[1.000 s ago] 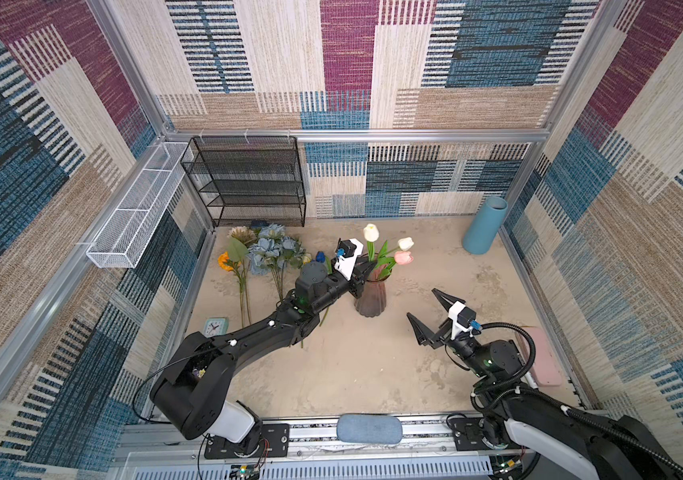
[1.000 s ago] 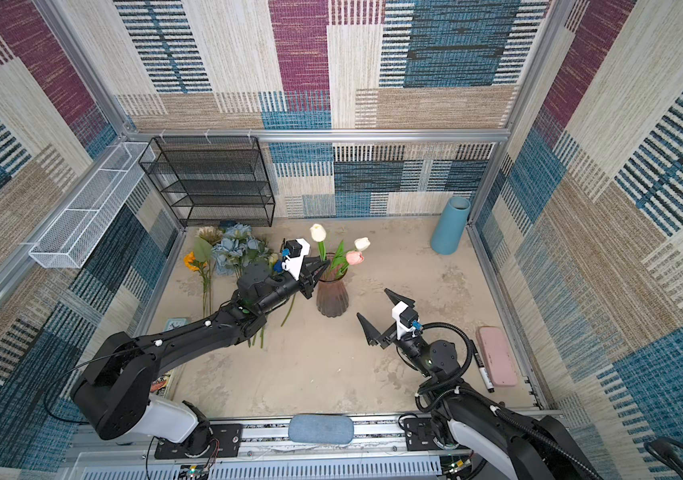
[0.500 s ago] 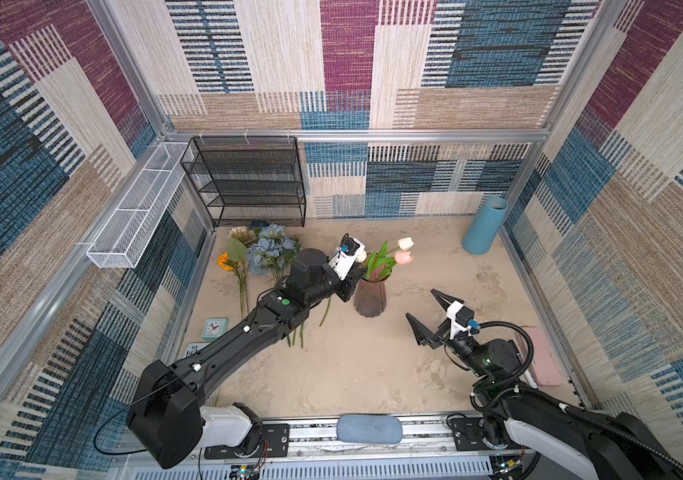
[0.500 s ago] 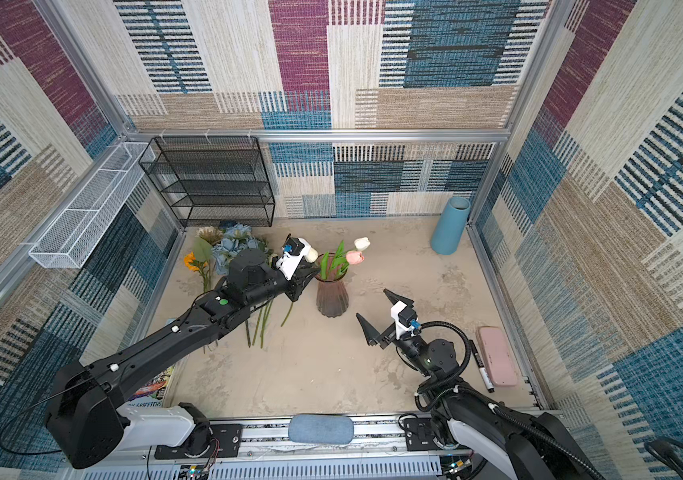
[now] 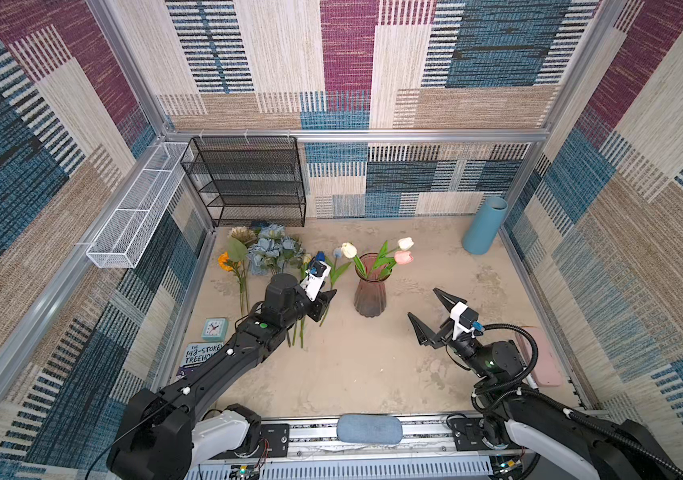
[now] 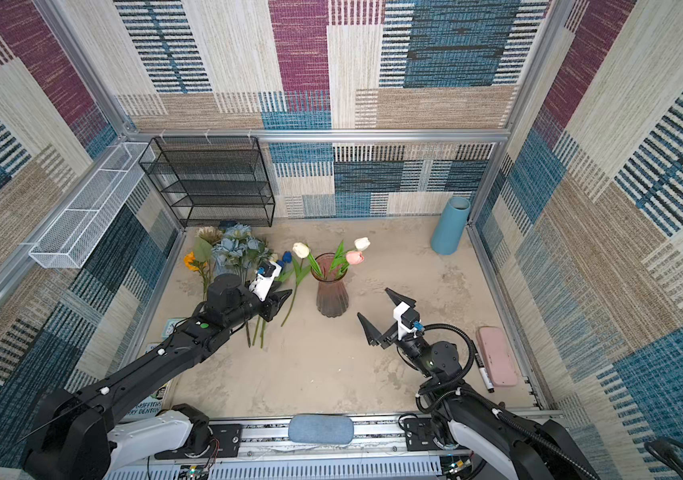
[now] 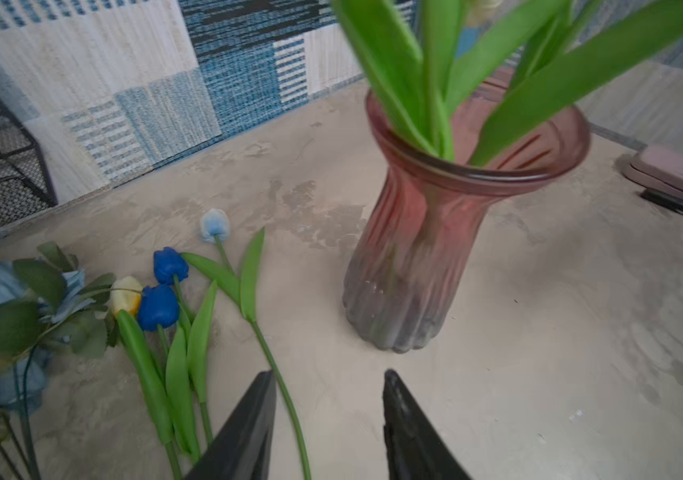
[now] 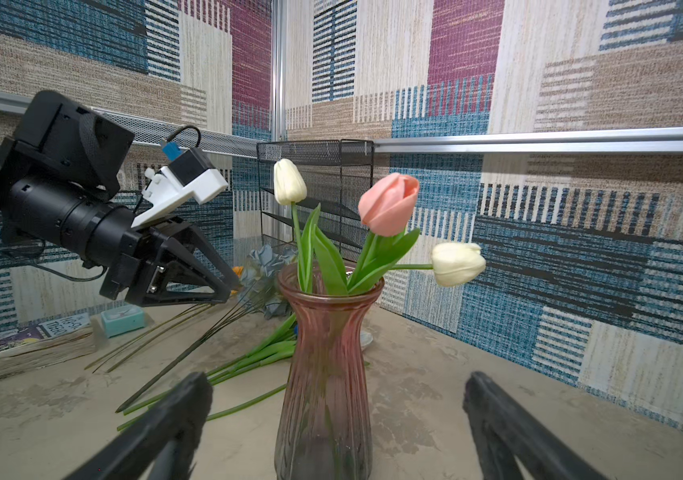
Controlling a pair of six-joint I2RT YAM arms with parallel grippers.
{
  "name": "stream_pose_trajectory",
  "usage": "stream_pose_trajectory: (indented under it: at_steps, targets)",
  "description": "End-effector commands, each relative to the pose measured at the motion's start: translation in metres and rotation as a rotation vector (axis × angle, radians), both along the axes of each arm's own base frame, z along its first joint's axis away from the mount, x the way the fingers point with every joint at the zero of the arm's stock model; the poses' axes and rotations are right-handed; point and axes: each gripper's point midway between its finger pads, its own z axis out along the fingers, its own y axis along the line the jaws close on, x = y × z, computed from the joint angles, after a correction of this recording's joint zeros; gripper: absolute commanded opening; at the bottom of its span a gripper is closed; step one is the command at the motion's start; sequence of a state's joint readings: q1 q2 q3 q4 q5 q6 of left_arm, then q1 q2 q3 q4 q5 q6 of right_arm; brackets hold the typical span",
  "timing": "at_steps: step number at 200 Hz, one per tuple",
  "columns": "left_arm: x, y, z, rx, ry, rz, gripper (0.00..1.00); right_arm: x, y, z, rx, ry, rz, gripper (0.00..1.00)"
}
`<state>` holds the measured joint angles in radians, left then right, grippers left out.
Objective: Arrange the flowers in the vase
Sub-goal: 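Move the open left gripper back to the tulip bunch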
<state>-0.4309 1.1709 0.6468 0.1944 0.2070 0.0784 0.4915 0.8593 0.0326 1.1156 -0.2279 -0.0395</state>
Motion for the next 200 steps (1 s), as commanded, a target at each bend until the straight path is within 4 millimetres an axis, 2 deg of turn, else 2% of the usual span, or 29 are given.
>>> stream_pose_trajectory:
  at_steps: [1, 14, 26, 55, 73, 126, 148, 200]
  targets:
    - [0.033, 0.038, 0.0, -0.088, 0.03, 0.244, 0.48, -0.002, 0.001, 0.006, 0.014, -0.017, 0.015, 0.98]
    - [0.048, 0.064, -0.033, -0.077, 0.191, 0.361, 0.48, -0.003, 0.002, 0.007, 0.016, -0.018, 0.018, 0.98]
    - [0.055, 0.079, -0.064, -0.033, 0.343, 0.433, 0.46, -0.003, 0.001, 0.006, 0.016, -0.019, 0.018, 0.98]
    - [0.064, 0.081, -0.101, 0.064, 0.524, 0.468, 0.45, -0.003, 0.001, 0.006, 0.015, -0.018, 0.015, 0.98]
    - [0.069, 0.083, -0.117, 0.116, 0.593, 0.49, 0.44, -0.002, 0.002, 0.006, 0.014, -0.016, 0.016, 0.98]
    - [0.077, 0.092, -0.142, 0.227, 0.721, 0.563, 0.41, -0.003, 0.001, 0.007, 0.014, -0.021, 0.013, 0.98]
    - [0.074, 0.095, -0.147, 0.266, 0.754, 0.576, 0.36, -0.003, 0.0, 0.007, 0.012, -0.021, 0.008, 0.98]
    - [0.068, 0.097, -0.155, 0.316, 0.796, 0.576, 0.36, -0.002, 0.001, 0.006, 0.013, -0.018, 0.015, 0.98]
